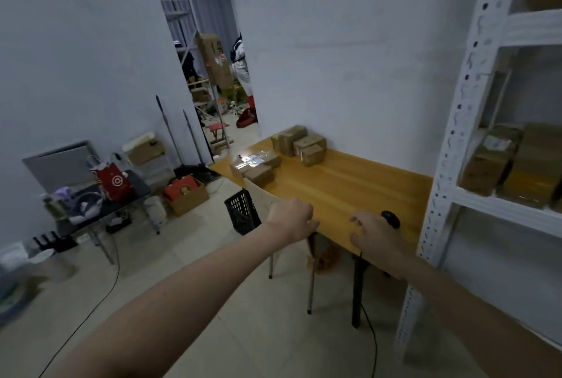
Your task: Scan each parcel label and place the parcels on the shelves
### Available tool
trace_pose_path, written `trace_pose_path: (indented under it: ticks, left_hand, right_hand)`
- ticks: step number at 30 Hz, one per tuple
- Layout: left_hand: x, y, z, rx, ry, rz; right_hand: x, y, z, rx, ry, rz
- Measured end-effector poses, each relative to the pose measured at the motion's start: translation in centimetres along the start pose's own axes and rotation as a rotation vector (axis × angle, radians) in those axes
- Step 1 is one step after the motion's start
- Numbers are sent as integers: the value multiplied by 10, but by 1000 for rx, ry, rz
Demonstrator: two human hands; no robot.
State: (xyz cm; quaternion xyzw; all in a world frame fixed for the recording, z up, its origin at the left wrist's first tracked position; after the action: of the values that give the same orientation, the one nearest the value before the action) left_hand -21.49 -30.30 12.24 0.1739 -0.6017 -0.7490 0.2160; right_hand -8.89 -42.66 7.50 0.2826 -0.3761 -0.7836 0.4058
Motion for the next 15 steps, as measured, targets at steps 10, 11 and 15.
trace_pose_path:
  ticks: [10,11,15]
  left_hand:
    - [-79,-58,133,33,104,43]
    - [-93,-60,150,42,119,30]
    - [-155,-69,210,58,170,37]
  right_hand:
    - [-152,-60,40,8,-6,48]
    - [-172,-67,44,4,-5,58]
    - [-260,-93,51,-22,-27,111]
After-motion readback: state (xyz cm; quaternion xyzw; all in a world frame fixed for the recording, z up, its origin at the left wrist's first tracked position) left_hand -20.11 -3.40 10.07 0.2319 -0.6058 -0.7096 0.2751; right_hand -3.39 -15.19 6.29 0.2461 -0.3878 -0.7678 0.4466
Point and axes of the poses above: each hand's wrist, its own x-axis away from the middle knuckle, its own y-axis out of the back of the hand, z = x × y, the point moved 4 cm from there along -x, towards the middle knuckle, and after that the axes turned 6 degrees about -x, right-handed, at the moved point
